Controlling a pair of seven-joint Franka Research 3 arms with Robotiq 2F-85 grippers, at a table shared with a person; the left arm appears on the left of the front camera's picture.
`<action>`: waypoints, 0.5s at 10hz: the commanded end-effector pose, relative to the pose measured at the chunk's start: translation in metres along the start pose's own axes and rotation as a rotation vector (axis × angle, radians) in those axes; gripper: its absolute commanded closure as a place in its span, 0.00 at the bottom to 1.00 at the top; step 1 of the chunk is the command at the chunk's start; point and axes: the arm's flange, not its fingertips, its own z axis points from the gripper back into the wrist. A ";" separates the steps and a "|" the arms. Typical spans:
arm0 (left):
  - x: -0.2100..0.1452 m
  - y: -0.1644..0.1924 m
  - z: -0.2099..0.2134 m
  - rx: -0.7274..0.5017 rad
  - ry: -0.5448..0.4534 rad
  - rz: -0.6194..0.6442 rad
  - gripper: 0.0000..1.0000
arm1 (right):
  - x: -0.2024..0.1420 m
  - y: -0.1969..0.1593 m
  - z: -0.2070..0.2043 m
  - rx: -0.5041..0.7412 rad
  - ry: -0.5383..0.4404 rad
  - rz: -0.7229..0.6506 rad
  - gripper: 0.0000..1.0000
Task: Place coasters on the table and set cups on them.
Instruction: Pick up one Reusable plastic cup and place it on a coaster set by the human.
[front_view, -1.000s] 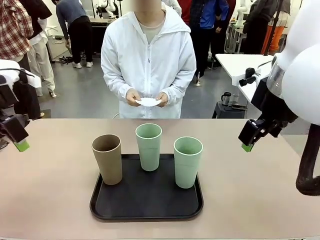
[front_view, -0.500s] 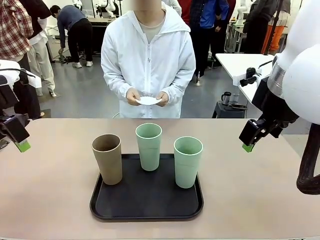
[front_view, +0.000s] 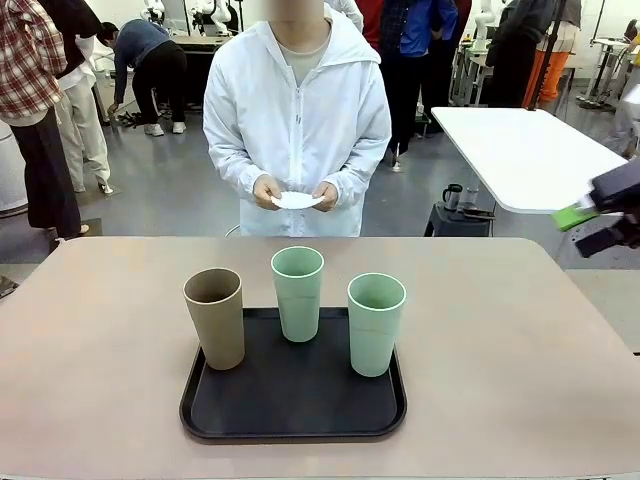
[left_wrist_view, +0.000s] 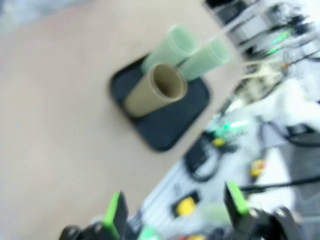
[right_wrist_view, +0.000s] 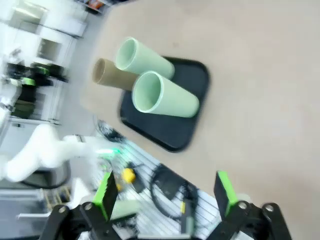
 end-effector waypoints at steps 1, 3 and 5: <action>0.016 0.028 -0.004 -0.238 -0.065 0.172 0.00 | -0.047 -0.050 -0.013 0.268 -0.070 -0.170 0.00; 0.006 0.049 0.007 -0.263 -0.125 0.306 0.00 | -0.064 -0.069 0.005 0.273 -0.072 -0.218 0.00; -0.011 0.063 0.015 -0.267 -0.176 0.393 0.00 | -0.079 -0.081 0.019 0.255 -0.082 -0.254 0.00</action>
